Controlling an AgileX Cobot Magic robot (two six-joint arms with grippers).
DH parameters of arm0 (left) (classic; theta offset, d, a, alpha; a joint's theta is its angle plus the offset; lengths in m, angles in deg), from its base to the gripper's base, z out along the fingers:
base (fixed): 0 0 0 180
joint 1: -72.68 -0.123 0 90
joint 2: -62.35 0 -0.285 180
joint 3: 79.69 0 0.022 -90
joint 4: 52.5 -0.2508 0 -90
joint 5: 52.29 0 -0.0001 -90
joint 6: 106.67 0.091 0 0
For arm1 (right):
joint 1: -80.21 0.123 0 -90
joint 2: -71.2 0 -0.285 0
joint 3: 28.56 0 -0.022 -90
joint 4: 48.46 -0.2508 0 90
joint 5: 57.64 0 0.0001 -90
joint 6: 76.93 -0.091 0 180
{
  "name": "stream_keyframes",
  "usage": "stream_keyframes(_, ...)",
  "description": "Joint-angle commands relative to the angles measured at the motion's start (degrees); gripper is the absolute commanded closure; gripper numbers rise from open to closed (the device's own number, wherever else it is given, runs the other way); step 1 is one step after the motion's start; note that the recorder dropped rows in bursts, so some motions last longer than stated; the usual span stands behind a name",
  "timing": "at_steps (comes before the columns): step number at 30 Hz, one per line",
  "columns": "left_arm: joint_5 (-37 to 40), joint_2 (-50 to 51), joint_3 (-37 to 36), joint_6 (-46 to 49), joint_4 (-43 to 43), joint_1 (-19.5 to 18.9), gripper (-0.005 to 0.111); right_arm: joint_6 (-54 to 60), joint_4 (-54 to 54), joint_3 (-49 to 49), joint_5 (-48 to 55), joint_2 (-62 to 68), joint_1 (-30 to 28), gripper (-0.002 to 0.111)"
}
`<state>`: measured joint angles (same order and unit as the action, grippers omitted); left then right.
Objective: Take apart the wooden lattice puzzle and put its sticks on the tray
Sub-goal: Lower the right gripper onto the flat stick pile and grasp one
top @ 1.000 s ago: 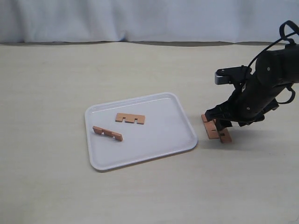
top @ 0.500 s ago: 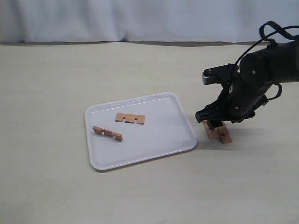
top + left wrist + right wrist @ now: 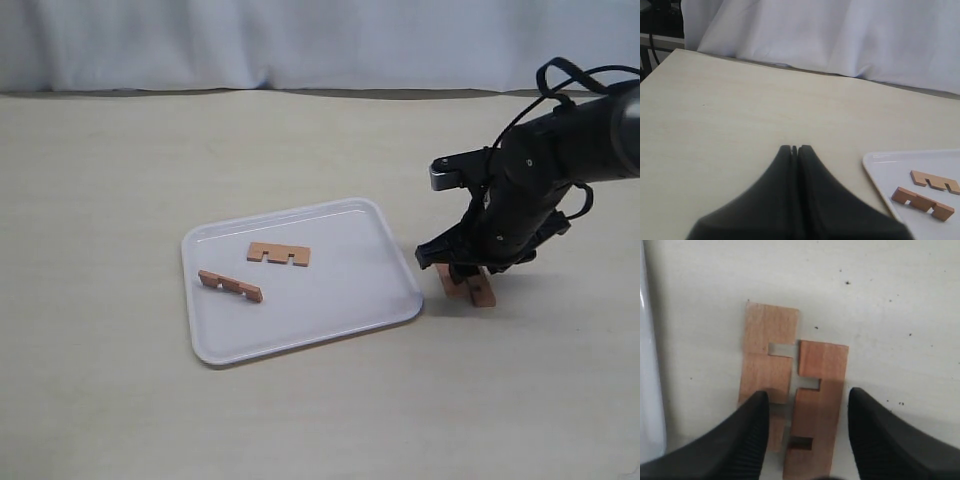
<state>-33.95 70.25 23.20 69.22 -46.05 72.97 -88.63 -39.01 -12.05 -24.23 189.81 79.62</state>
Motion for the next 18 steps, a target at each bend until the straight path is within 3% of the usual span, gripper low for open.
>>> stream_keyframes(1, -0.64, -0.11, -0.11, -0.20, 0.03, 0.42, 0.107, -0.70, 0.45, -1.78, 1.36, 0.38, -0.19, 0.062)
stream_keyframes(18, -0.64, -0.11, -0.11, -0.20, 0.03, 0.42, 0.107, -1.59, -1.28, -1.82, 0.53, 2.99, -2.07, 0.062)
